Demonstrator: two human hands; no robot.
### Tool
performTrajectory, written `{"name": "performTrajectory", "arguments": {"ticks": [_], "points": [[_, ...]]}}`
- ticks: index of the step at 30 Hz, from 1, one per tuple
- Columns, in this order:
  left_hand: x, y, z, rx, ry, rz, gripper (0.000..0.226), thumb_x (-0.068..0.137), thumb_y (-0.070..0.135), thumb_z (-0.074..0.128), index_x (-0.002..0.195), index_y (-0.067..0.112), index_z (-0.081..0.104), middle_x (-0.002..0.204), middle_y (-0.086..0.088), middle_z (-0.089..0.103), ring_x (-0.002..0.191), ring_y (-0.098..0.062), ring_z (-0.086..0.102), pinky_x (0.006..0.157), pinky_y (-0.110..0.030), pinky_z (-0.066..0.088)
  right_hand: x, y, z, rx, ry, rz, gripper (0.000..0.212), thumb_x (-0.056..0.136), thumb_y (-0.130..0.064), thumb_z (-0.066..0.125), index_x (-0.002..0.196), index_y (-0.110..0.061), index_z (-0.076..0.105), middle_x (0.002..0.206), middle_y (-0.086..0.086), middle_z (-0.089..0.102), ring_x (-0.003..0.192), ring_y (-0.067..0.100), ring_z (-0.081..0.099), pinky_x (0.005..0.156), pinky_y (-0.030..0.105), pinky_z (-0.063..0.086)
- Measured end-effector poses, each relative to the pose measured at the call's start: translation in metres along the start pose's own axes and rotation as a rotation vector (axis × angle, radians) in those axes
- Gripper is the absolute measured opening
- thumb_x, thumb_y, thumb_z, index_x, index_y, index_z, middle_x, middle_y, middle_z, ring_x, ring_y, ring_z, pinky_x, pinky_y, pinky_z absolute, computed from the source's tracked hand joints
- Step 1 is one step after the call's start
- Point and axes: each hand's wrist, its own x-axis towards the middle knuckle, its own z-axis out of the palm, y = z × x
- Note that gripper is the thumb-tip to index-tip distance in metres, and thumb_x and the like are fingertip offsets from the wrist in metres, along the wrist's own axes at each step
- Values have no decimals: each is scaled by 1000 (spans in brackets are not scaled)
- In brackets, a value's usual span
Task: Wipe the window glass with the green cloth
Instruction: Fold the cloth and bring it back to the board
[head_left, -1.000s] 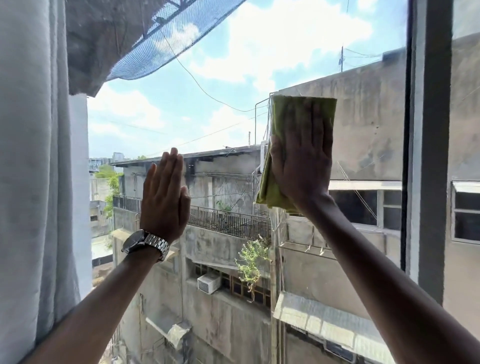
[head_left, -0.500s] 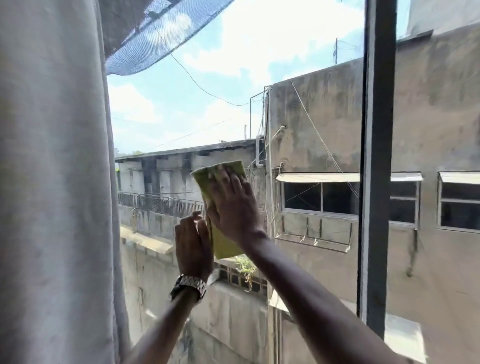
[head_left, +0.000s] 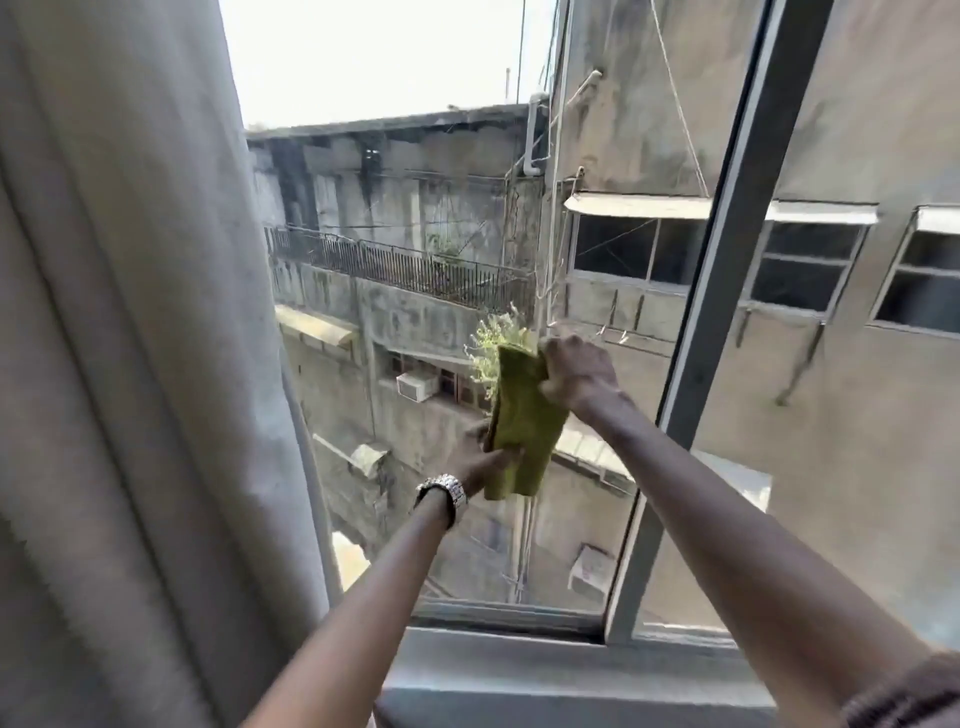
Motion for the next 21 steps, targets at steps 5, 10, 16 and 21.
{"name": "performTrajectory", "arguments": {"ticks": [5, 10, 16, 21], "points": [[-70, -170, 11, 236, -344, -345, 36, 92, 2, 66, 126, -5, 59, 114, -13, 63, 103, -18, 56, 90, -27, 54, -114, 72, 155, 532, -556, 164, 26, 81, -16, 74, 66, -22, 53, 70, -3, 52, 70, 16, 51, 59, 27, 38], [-202, -363, 44, 311, -522, -746, 31, 81, 7, 80, 100, 11, 56, 99, -8, 57, 96, -19, 51, 85, -35, 44, -302, 111, 356, 681, -1056, 430, 19, 84, 8, 75, 86, -6, 63, 85, 12, 63, 87, 20, 55, 74, 36, 45], [-340, -530, 91, 138, -83, -1136, 57, 62, -2, 90, 98, 21, 52, 95, -4, 59, 86, -20, 58, 68, -23, 54, -525, 112, 525, 821, -1247, 918, 20, 88, 9, 68, 104, -1, 60, 91, 15, 61, 81, 25, 59, 71, 39, 50], [-395, -621, 128, 143, 12, -1215, 56, 61, 3, 85, 97, 22, 47, 113, -19, 61, 97, -32, 62, 88, -47, 57, -631, 114, 601, 788, -1206, 1101, 23, 87, 2, 70, 108, -6, 63, 106, 20, 70, 105, 41, 68, 94, 55, 58]]}}
